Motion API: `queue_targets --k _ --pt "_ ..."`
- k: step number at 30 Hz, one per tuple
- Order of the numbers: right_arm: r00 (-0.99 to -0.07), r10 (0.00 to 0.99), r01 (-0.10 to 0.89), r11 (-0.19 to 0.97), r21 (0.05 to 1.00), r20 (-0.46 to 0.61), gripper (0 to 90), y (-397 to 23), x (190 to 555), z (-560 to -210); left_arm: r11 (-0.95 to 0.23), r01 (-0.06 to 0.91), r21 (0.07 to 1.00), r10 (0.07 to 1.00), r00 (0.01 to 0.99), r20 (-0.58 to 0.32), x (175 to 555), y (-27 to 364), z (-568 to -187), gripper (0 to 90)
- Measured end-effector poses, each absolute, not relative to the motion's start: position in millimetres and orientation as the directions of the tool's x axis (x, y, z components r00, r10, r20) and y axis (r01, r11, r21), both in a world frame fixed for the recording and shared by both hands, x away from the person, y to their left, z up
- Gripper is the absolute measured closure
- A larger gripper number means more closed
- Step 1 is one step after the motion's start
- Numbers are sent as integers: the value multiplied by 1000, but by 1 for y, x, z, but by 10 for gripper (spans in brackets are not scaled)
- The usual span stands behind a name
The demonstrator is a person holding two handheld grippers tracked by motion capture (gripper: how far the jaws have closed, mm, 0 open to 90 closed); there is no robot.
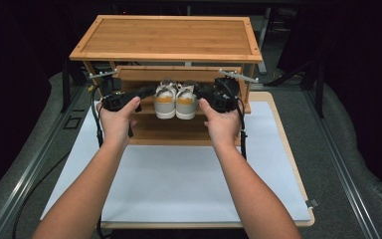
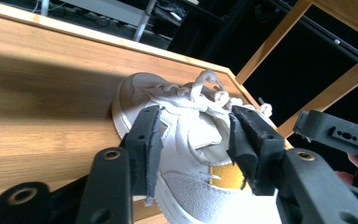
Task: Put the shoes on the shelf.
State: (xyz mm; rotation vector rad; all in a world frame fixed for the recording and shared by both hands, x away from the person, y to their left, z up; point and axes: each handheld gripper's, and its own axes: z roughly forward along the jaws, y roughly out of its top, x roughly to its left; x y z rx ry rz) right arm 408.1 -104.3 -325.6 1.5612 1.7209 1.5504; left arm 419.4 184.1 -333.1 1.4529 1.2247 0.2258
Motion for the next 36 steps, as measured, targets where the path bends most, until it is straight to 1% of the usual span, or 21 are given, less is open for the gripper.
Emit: queue_targets --k 3,6,10,14,16,18,20,23,29,31,36 --pt "-342 861 464 -193 865 376 641 -107 406 -325 209 529 822 760 442 -477 418 187 -331 579" --pt "-350 857 467 -189 864 377 658 -110 406 -325 206 531 822 759 443 -476 418 191 -332 575" --pt "-354 846 488 -196 851 399 679 -116 409 -330 199 538 819 763 439 -474 421 197 -337 577" --pt "-349 839 499 -212 841 418 727 -123 415 -341 208 557 804 759 427 -491 424 200 -347 593" --pt "-351 827 512 -224 829 440 749 -125 417 -346 211 554 806 770 414 -486 425 203 -352 621" --pt "-348 818 526 -235 818 459 769 -126 420 -351 221 561 798 774 397 -493 428 204 -360 672" --pt "-357 808 538 -231 811 468 808 -126 422 -357 234 566 790 759 401 -513 430 206 -365 743" --pt "-357 803 556 -228 799 477 844 -127 425 -363 247 573 781 750 398 -529 432 205 -373 815" --pt "-358 791 577 -231 784 497 886 -129 428 -373 225 599 769 735 414 -537 435 199 -381 883" --pt "-363 775 590 -238 771 517 894 -128 428 -375 214 603 768 734 420 -534 436 197 -383 887" --pt "-378 771 591 -226 775 513 899 -122 428 -375 220 608 763 716 430 -549 438 191 -384 890"
